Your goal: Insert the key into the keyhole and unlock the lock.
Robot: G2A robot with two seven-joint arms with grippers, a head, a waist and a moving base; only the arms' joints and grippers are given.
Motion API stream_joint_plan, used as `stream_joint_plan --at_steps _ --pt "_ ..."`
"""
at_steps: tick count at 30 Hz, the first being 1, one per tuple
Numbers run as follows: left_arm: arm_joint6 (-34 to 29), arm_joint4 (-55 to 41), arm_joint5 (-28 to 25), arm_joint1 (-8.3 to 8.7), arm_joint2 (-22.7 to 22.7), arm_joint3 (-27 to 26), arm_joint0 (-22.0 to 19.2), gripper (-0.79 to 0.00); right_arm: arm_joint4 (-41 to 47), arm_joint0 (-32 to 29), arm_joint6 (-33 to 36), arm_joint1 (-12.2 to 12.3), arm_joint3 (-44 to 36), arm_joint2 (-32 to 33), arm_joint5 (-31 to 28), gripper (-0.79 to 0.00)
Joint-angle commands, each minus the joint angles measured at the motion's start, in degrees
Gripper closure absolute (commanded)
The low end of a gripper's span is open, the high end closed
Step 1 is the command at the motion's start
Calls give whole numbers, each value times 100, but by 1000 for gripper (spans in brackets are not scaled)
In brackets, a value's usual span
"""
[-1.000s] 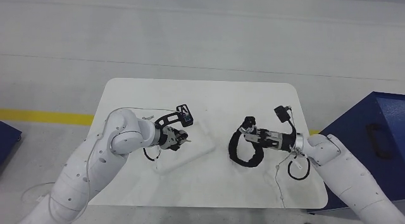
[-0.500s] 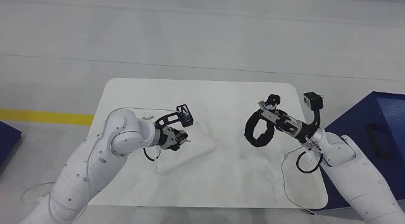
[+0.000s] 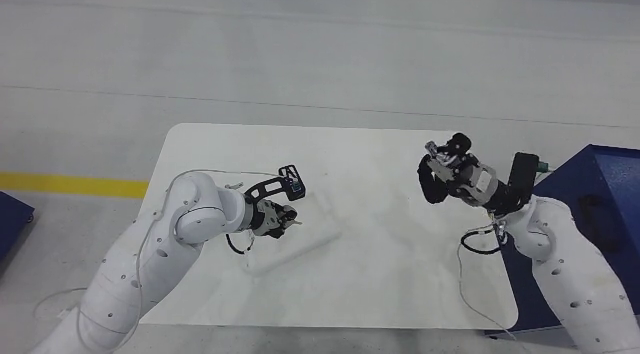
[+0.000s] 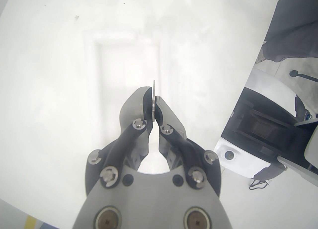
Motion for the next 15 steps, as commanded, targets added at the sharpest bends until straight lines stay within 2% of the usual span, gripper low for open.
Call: stream_joint_plan --at_steps 1,11,13,15 --pt "0 0 0 0 0 0 0 0 -1362 45 -1370 -39 250 -239 603 0" --pt "0 0 0 0 0 0 0 0 -1362 45 -1370 -39 250 -239 603 0" --pt "0 0 0 0 0 0 0 0 -1685 24 -1214 -39 89 -233 1012 0" --pt "380 157 275 10 -133 -85 46 0 -2131 -55 -1333 -49 -17 -331 1443 0"
